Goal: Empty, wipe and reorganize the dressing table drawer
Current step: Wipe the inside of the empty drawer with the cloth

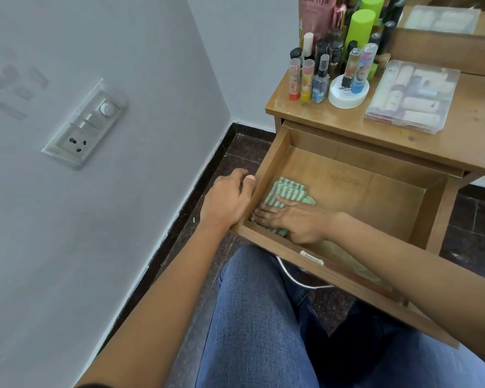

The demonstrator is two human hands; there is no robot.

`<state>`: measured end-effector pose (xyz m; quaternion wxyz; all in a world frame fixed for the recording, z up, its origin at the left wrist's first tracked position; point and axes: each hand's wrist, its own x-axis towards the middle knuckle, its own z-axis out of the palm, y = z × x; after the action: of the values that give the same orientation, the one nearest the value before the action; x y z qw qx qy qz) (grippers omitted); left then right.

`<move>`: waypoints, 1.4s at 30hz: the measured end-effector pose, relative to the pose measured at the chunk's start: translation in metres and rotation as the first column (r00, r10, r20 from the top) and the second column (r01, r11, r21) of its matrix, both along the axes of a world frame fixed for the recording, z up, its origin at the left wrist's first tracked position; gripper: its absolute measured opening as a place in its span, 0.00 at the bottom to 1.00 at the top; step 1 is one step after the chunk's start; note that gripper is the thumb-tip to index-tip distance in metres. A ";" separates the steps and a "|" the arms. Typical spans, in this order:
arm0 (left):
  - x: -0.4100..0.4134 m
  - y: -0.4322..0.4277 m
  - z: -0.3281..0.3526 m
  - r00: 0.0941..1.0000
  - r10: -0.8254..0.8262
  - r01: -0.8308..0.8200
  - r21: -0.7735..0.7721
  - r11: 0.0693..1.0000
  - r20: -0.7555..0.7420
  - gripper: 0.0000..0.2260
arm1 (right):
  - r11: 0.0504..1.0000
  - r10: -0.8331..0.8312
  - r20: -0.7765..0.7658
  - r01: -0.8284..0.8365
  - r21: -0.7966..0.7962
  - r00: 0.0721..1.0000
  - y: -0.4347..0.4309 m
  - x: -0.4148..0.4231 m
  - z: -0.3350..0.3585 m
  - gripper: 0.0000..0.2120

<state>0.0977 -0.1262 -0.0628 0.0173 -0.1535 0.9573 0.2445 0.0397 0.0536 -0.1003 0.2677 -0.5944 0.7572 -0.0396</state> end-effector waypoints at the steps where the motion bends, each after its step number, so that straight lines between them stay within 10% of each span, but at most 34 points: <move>1: -0.001 0.000 -0.001 1.000 -0.006 0.006 0.001 1.000 0.002 0.21 | 1.000 0.014 0.007 -0.014 0.009 1.000 -0.001 -0.002 0.002 0.38; 42: 0.003 0.003 -0.002 1.000 -0.009 0.009 -0.009 1.000 -0.028 0.24 | 0.981 0.002 0.137 -0.029 0.192 0.991 0.072 0.009 0.007 0.44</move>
<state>0.1007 -0.1233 -0.0648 0.0043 -0.1459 0.9592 0.2423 0.0491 0.1252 -0.0934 0.3755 -0.5674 0.7329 -0.0039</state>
